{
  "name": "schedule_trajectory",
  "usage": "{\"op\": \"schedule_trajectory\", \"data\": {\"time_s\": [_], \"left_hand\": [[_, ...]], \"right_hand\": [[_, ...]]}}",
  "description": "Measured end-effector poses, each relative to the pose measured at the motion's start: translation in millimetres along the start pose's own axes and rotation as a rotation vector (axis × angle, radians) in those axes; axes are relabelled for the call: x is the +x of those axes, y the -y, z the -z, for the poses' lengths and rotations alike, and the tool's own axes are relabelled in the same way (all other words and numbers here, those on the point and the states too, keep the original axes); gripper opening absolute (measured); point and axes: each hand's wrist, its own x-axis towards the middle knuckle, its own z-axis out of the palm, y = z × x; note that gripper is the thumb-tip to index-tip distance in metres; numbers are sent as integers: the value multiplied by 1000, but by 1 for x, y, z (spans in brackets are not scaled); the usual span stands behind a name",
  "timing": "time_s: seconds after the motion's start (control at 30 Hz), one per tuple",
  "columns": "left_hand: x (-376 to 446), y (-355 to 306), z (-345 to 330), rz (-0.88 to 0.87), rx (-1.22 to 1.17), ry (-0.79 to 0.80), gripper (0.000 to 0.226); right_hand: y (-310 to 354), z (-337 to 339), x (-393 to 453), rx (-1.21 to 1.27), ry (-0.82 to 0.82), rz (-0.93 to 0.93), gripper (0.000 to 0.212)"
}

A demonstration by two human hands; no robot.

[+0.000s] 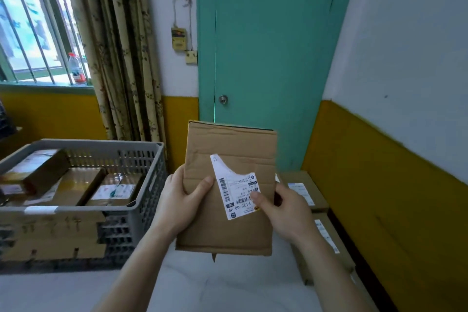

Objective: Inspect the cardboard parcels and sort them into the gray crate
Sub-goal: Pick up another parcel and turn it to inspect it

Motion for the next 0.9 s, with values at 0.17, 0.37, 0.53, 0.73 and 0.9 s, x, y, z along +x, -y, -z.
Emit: {"op": "schedule_trajectory", "data": {"time_s": [0.17, 0.37, 0.53, 0.73, 0.9], "left_hand": [[-3, -22, -6, -17, 2, -49, 83], [-2, -29, -18, -56, 10, -41, 71], [3, -33, -15, 0, 54, 39, 120], [2, -42, -29, -73, 147, 82, 76], [5, -40, -29, -81, 73, 143, 90]], "right_hand": [[5, 11, 6, -21, -86, 4, 39], [1, 25, 11, -57, -100, 41, 32], [12, 45, 21, -47, -91, 71, 37], [1, 46, 26, -138, -104, 166, 33], [-2, 54, 29, -60, -31, 143, 38]]}}
